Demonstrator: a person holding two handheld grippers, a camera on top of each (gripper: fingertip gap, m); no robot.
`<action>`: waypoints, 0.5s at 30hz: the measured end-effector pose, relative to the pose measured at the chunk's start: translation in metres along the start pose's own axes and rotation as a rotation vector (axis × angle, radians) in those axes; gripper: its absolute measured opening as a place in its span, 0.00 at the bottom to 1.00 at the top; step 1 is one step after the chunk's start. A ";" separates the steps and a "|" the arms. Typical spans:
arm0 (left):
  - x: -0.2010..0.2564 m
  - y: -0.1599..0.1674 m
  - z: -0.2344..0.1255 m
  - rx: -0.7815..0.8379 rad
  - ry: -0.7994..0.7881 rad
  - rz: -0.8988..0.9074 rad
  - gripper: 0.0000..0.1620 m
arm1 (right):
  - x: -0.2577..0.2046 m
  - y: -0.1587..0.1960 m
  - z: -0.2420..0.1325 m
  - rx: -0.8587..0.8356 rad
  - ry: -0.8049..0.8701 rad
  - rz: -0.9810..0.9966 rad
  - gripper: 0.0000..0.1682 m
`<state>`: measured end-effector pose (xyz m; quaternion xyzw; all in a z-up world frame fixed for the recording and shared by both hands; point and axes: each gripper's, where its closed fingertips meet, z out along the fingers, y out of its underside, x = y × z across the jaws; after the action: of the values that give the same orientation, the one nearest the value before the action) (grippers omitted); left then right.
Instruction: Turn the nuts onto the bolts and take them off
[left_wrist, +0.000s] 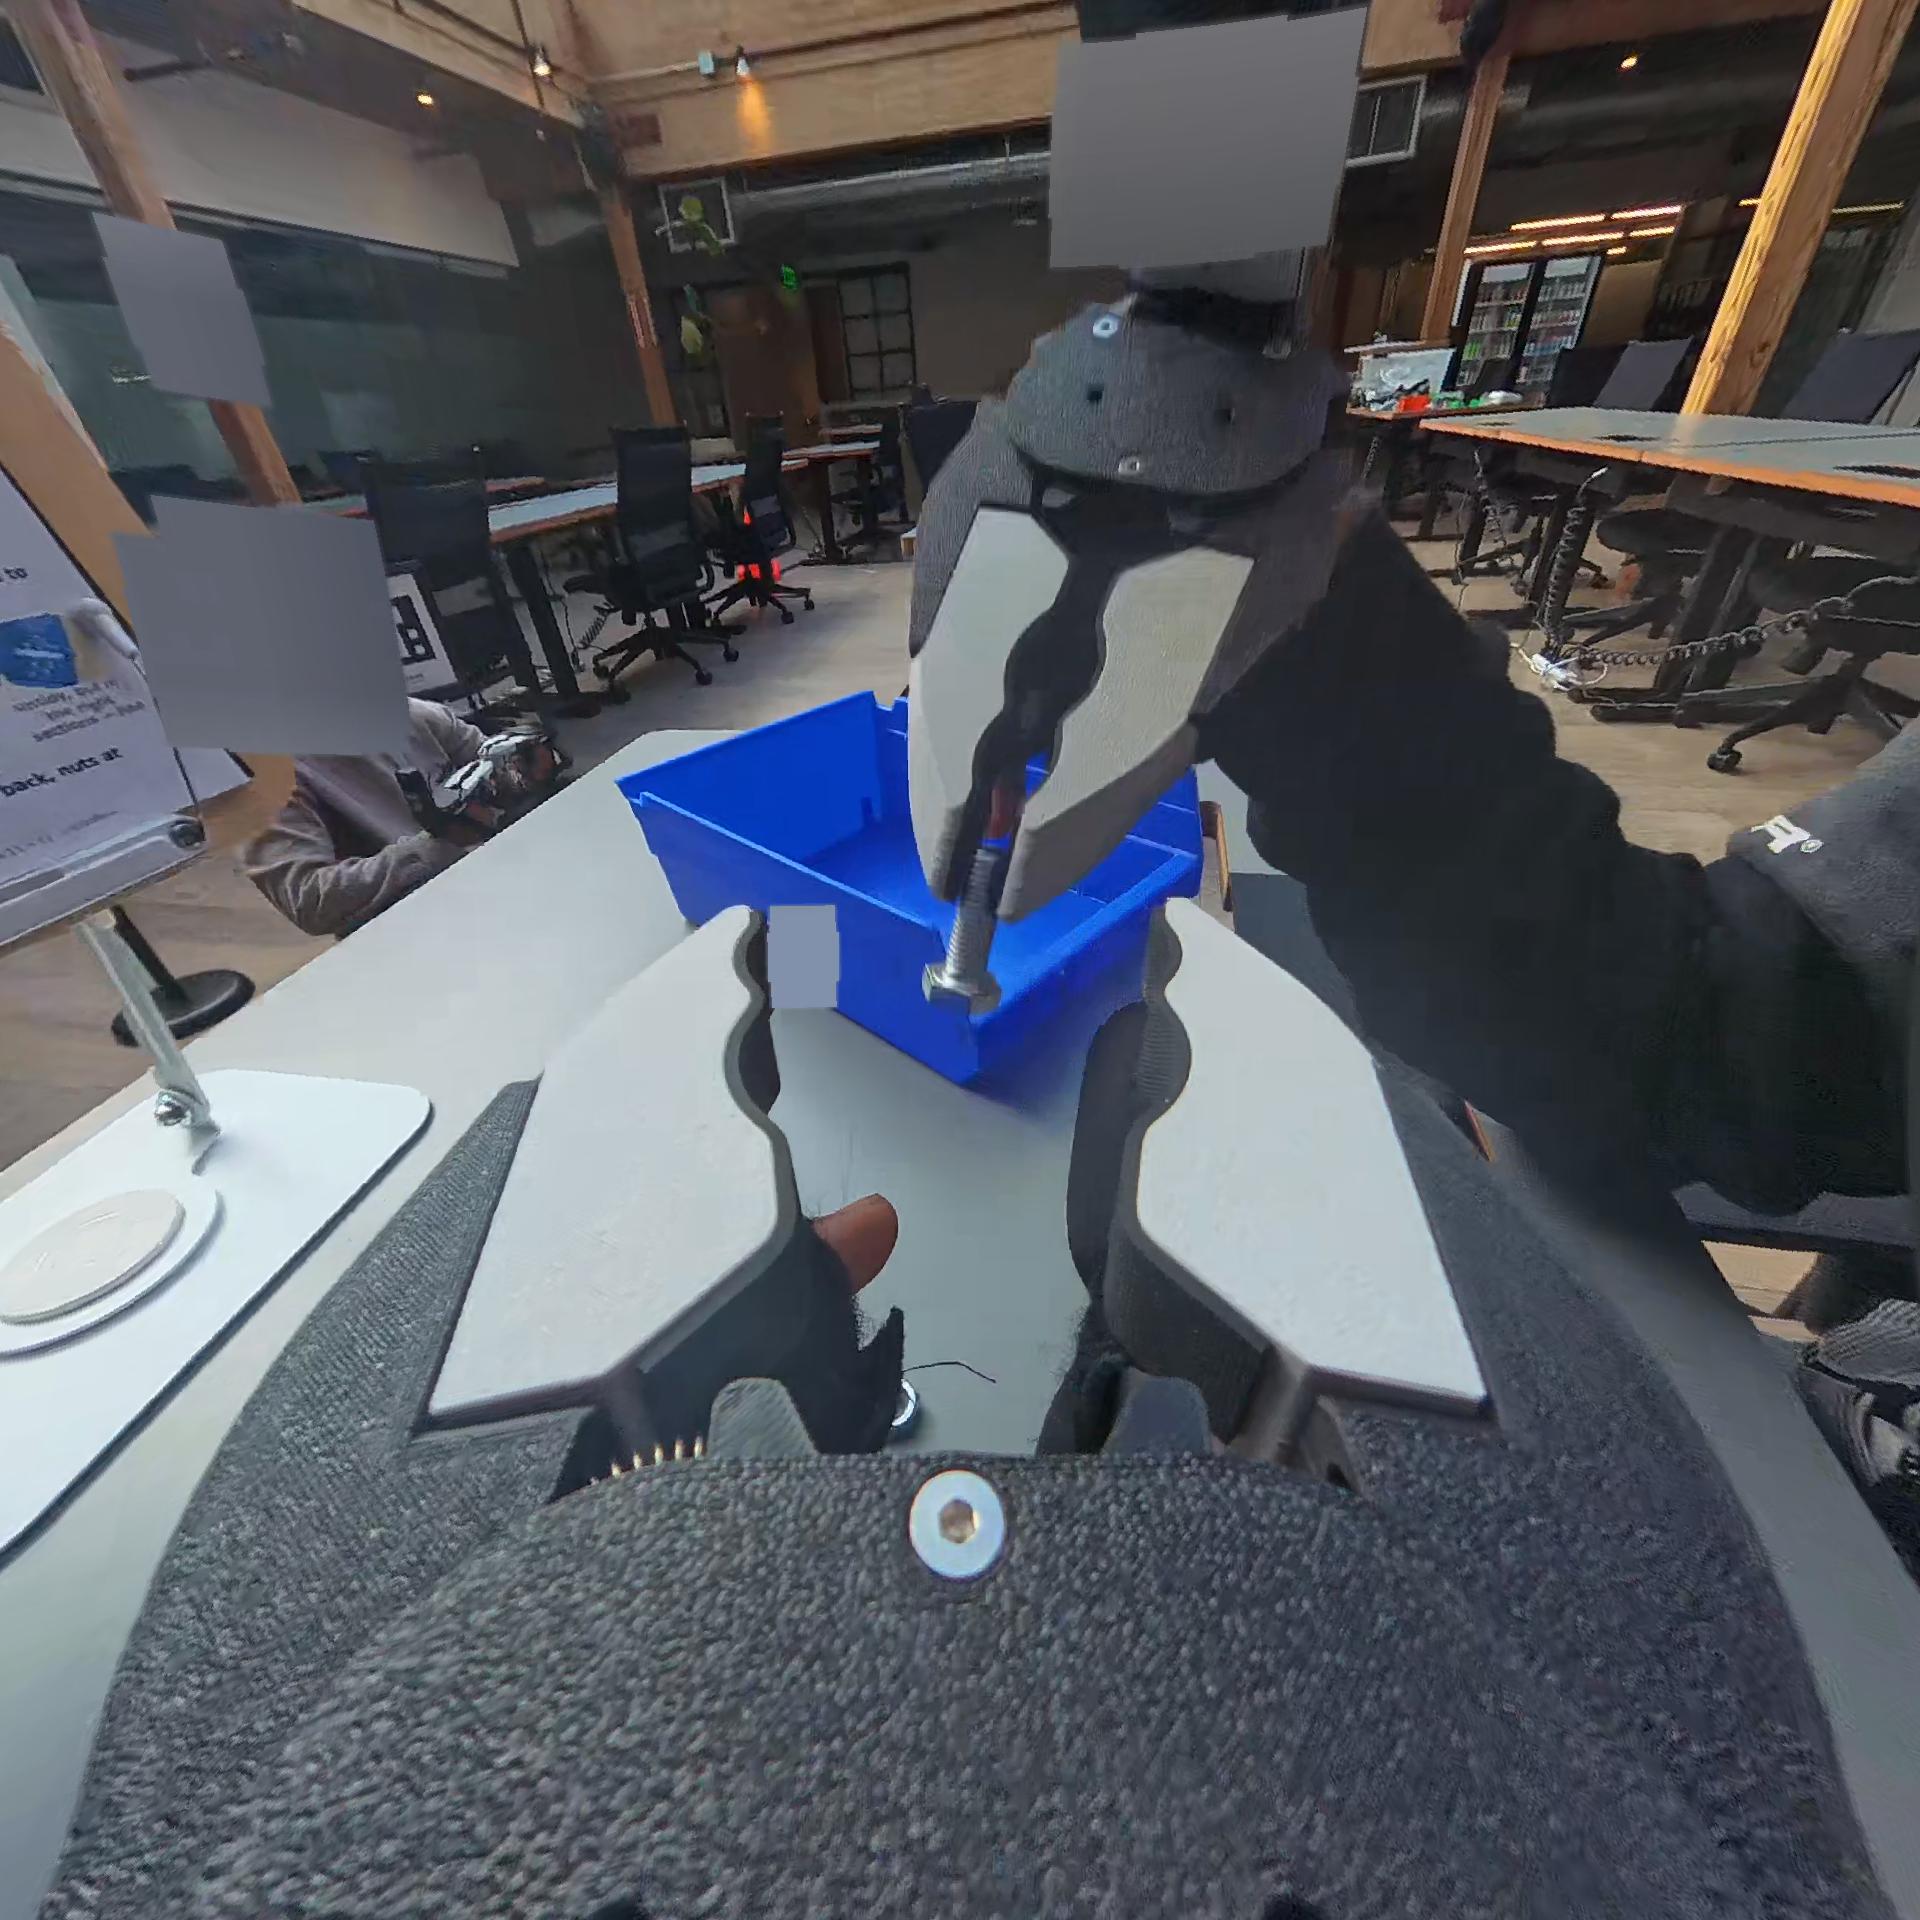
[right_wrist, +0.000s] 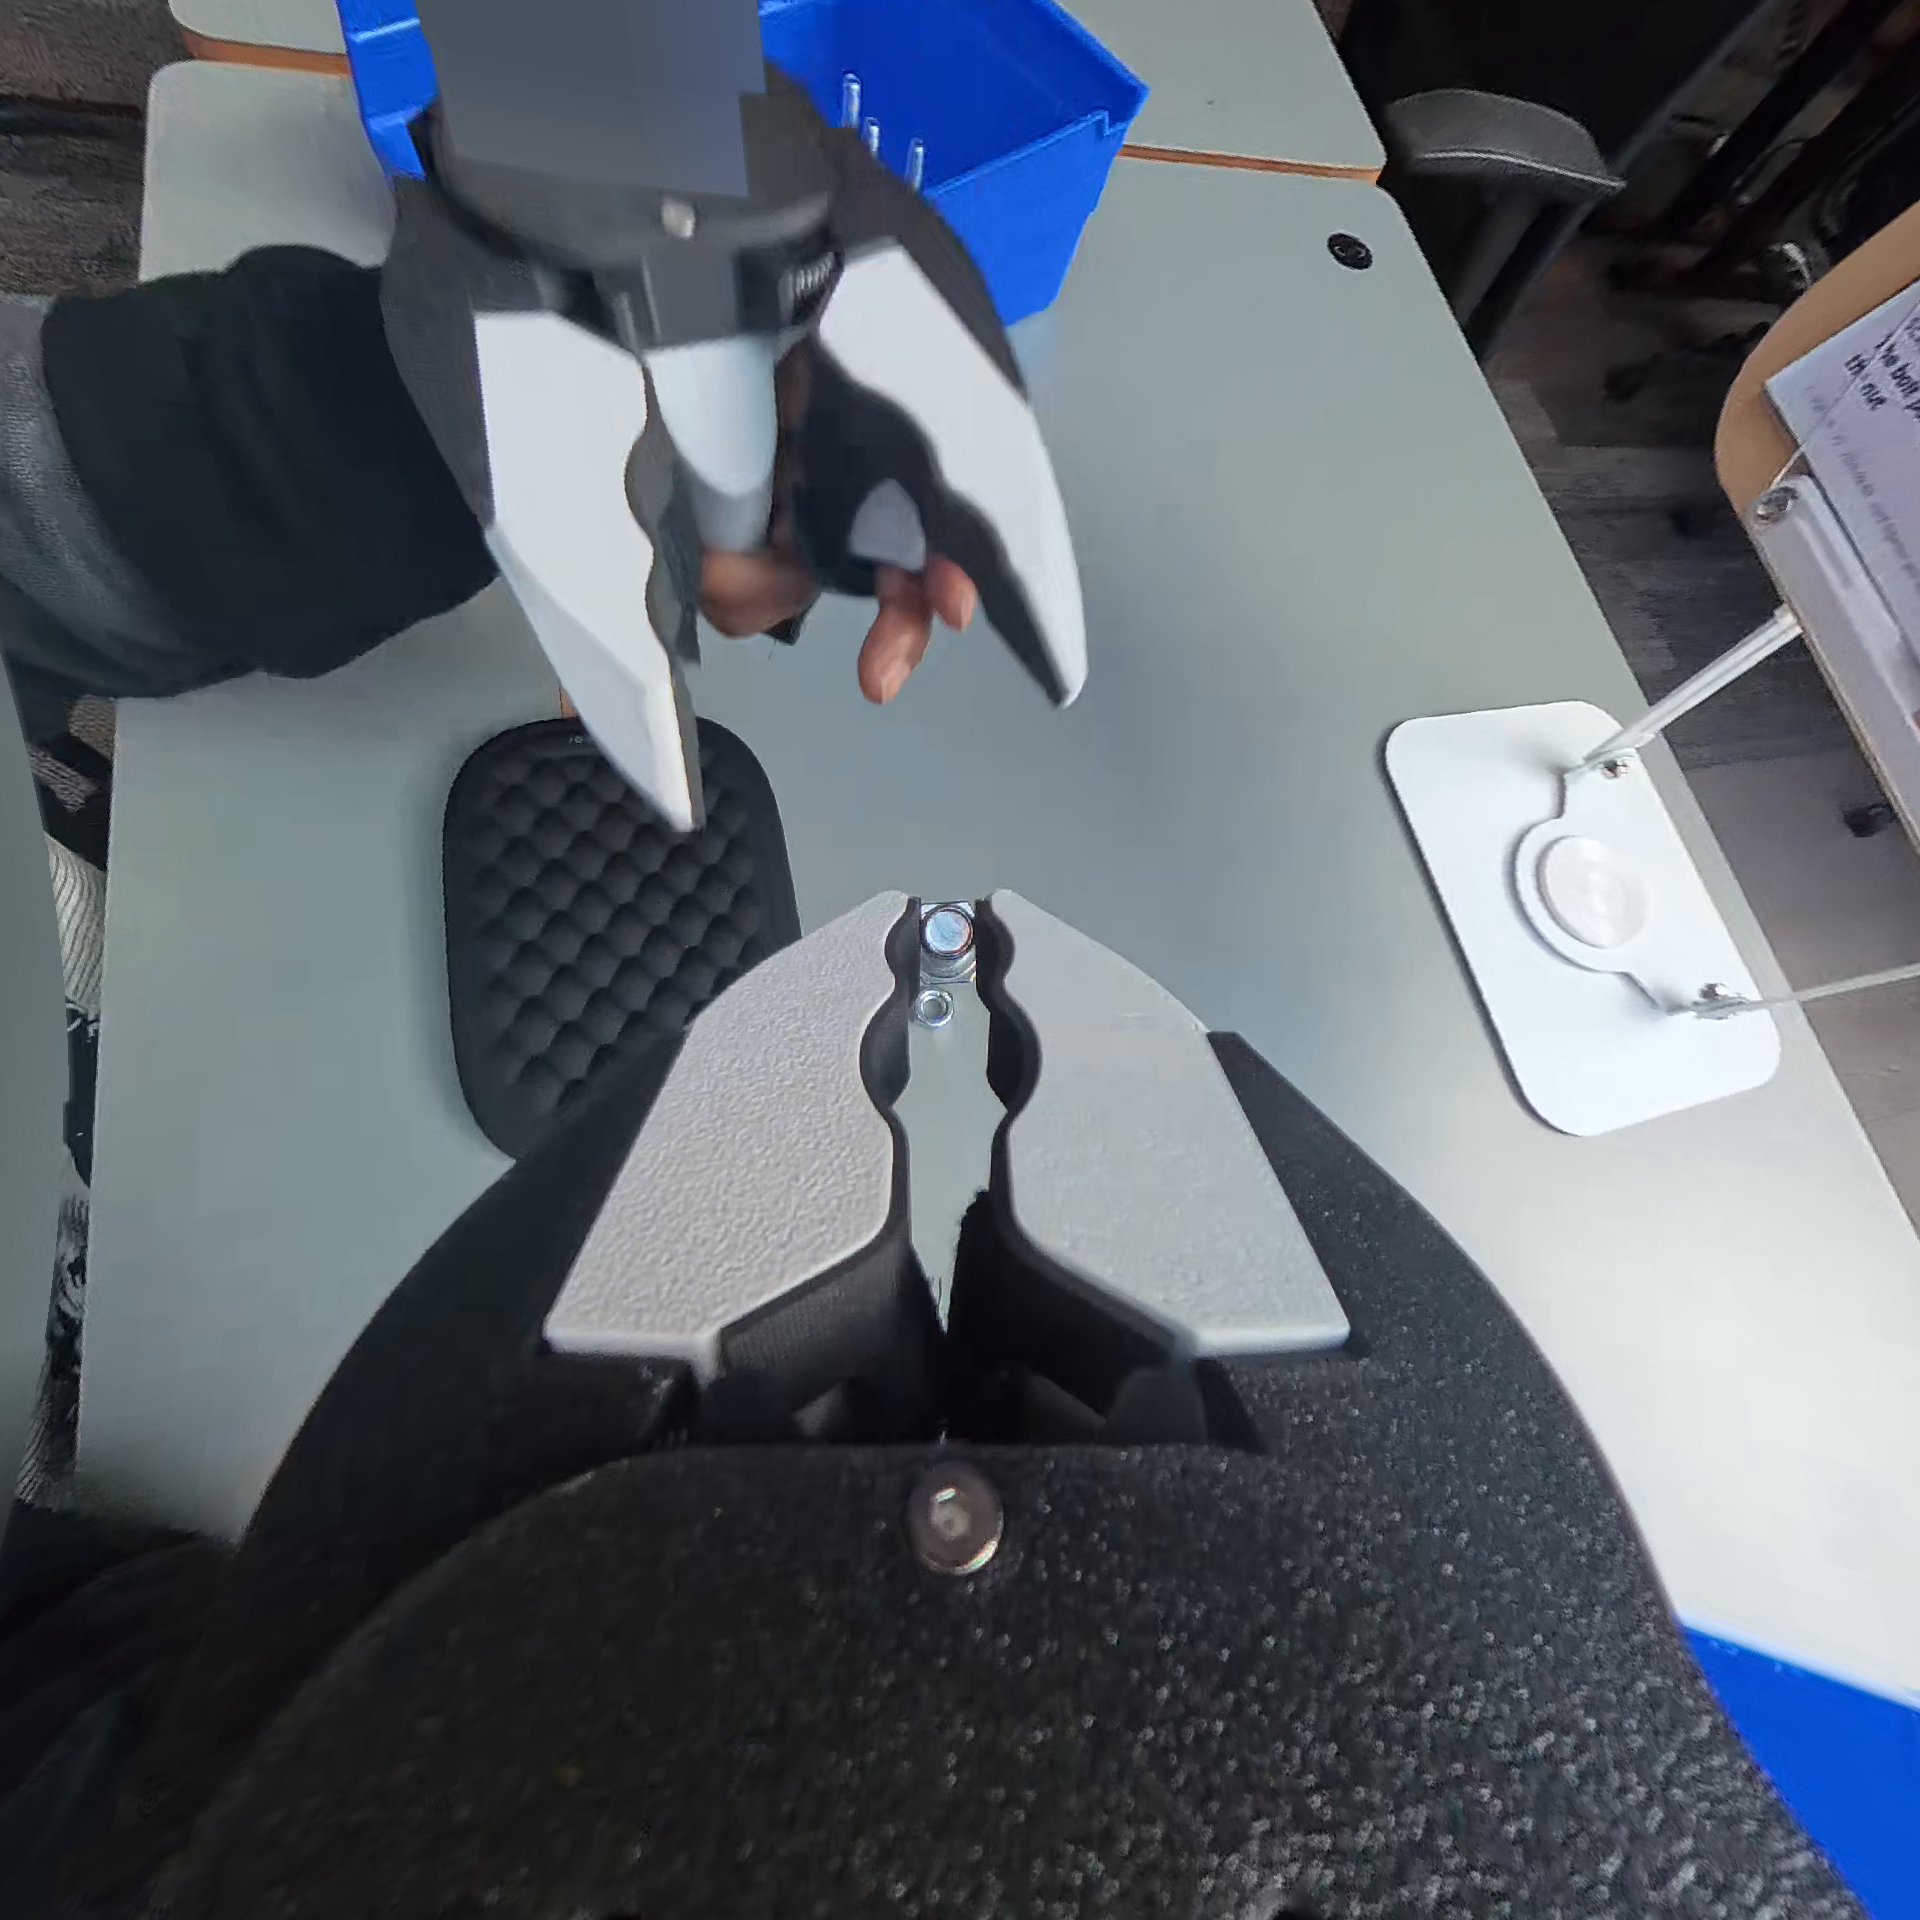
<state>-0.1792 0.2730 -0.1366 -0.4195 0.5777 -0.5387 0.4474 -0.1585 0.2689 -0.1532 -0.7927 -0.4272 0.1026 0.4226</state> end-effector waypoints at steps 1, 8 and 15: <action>0.007 0.013 0.004 0.004 0.012 0.001 0.42 | -0.002 0.000 -0.005 -0.004 0.008 -0.006 0.05; 0.032 0.067 0.011 0.121 0.045 -0.065 0.35 | -0.039 -0.006 0.009 -0.023 -0.156 -0.106 0.05; 0.034 0.085 0.018 0.051 0.039 -0.049 0.31 | -0.043 0.009 0.044 -0.146 -0.226 -0.090 0.05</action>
<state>-0.1705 0.2415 -0.2236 -0.4116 0.5619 -0.5721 0.4331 -0.2023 0.2597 -0.1964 -0.7847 -0.5136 0.1406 0.3173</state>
